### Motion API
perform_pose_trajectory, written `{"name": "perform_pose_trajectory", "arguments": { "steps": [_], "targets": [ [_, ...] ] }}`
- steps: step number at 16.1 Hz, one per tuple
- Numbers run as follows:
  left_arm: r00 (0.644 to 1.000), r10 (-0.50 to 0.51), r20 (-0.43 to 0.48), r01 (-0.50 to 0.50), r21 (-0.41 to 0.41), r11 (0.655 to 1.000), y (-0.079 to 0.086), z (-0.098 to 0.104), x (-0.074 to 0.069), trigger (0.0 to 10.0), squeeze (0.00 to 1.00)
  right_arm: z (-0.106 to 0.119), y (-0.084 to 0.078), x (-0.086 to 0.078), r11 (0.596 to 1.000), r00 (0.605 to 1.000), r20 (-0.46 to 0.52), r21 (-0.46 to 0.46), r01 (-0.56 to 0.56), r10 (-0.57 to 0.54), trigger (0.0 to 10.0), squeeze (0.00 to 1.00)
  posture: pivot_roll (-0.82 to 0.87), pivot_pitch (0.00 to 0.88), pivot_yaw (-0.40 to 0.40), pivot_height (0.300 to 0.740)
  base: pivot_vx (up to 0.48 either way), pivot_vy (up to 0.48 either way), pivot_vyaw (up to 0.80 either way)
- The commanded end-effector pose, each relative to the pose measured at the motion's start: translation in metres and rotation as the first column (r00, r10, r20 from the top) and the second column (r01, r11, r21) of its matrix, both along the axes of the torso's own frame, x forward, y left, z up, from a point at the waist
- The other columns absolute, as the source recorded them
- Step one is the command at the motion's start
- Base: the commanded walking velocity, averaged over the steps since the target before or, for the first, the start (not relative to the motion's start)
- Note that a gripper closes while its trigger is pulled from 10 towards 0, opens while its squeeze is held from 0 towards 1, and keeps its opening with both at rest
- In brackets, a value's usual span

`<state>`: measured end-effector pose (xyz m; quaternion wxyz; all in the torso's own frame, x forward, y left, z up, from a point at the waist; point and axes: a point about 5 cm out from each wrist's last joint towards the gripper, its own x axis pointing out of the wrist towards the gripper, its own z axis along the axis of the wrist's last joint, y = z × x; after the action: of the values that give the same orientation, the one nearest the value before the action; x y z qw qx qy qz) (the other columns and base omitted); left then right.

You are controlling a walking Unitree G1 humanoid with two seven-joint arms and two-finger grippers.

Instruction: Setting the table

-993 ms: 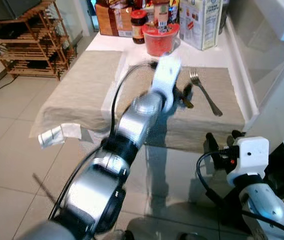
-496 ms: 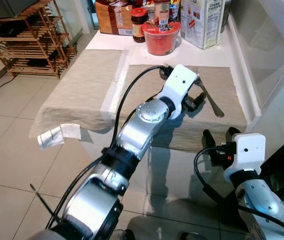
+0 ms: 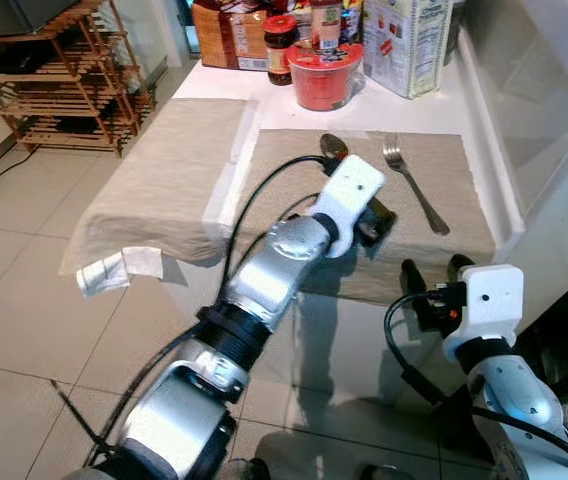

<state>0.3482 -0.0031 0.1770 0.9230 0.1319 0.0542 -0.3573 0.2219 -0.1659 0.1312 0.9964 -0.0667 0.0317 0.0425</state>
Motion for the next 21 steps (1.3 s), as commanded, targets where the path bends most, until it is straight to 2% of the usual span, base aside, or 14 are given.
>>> {"name": "perform_pose_trajectory", "arguments": {
  "steps": [1, 4, 9, 11, 14, 15, 18, 19, 21],
  "targets": [
    [0.999, 0.034, -0.014, -0.033, 0.032, 0.999, 0.013, -0.003, 0.004, 10.0, 0.00, -0.002, 0.004, 0.000, 1.000, 1.000, -0.007, 0.007, -0.020, 0.020, 10.0, 0.00, -0.13, 0.074, 0.109, 0.740, 0.000, 0.000, 0.00],
    [0.996, 0.084, -0.017, -0.083, 0.060, 0.995, 0.035, -0.005, 0.010, 10.0, 0.00, -0.004, 0.006, 0.000, 0.999, 0.999, -0.014, 0.008, -0.031, 0.031, 10.0, 0.00, -0.12, 0.072, 0.107, 0.740, 0.000, 0.000, 0.00],
    [0.992, 0.124, -0.017, -0.123, 0.053, 0.991, 0.052, 0.000, 0.010, 10.0, 0.00, -0.008, 0.006, -0.001, 0.999, 0.999, -0.025, 0.009, -0.037, 0.037, 10.0, 0.00, -0.11, 0.078, 0.106, 0.740, 0.000, 0.000, 0.00],
    [0.993, 0.117, 0.014, -0.117, -0.035, 0.993, 0.045, 0.018, 0.008, 10.0, 0.00, -0.009, 0.006, -0.002, 0.999, 0.999, -0.031, 0.010, -0.039, 0.039, 10.0, 0.00, -0.11, 0.079, 0.103, 0.740, 0.000, 0.000, 0.00],
    [0.992, 0.122, 0.042, -0.117, -0.115, 0.986, 0.033, 0.037, 0.009, 10.0, 0.00, -0.010, 0.005, -0.002, 0.999, 0.999, -0.033, 0.009, -0.042, 0.042, 10.0, 0.00, -0.12, 0.078, 0.104, 0.740, 0.000, 0.000, 0.00],
    [0.984, 0.175, 0.030, -0.168, -0.154, 0.974, 0.030, 0.044, 0.016, 10.0, 0.00, -0.010, 0.005, -0.002, 0.999, 0.999, -0.033, 0.009, -0.041, 0.041, 10.0, 0.00, -0.13, 0.081, 0.105, 0.740, 0.000, 0.000, 0.00],
    [0.968, 0.252, 0.015, -0.245, -0.181, 0.952, 0.029, 0.048, 0.029, 10.0, 0.00, -0.009, 0.006, -0.004, 0.999, 0.999, -0.033, 0.011, -0.041, 0.041, 10.0, 0.00, -0.15, 0.090, 0.102, 0.740, 0.000, 0.000, 0.00],
    [0.947, 0.321, -0.020, -0.318, -0.201, 0.927, 0.027, 0.052, 0.039, 10.0, 0.00, -0.009, 0.005, -0.008, 0.999, 0.998, -0.041, 0.006, -0.043, 0.043, 10.0, 0.00, -0.16, 0.098, 0.100, 0.740, 0.000, 0.000, 0.00],
    [0.922, 0.383, -0.051, -0.385, -0.204, 0.900, 0.024, 0.054, 0.047, 10.0, 0.00, -0.010, 0.003, -0.011, 0.999, 0.998, -0.051, 0.001, -0.042, 0.042, 10.0, 0.00, -0.17, 0.106, 0.099, 0.740, 0.000, 0.000, 0.00]
  ]
}}
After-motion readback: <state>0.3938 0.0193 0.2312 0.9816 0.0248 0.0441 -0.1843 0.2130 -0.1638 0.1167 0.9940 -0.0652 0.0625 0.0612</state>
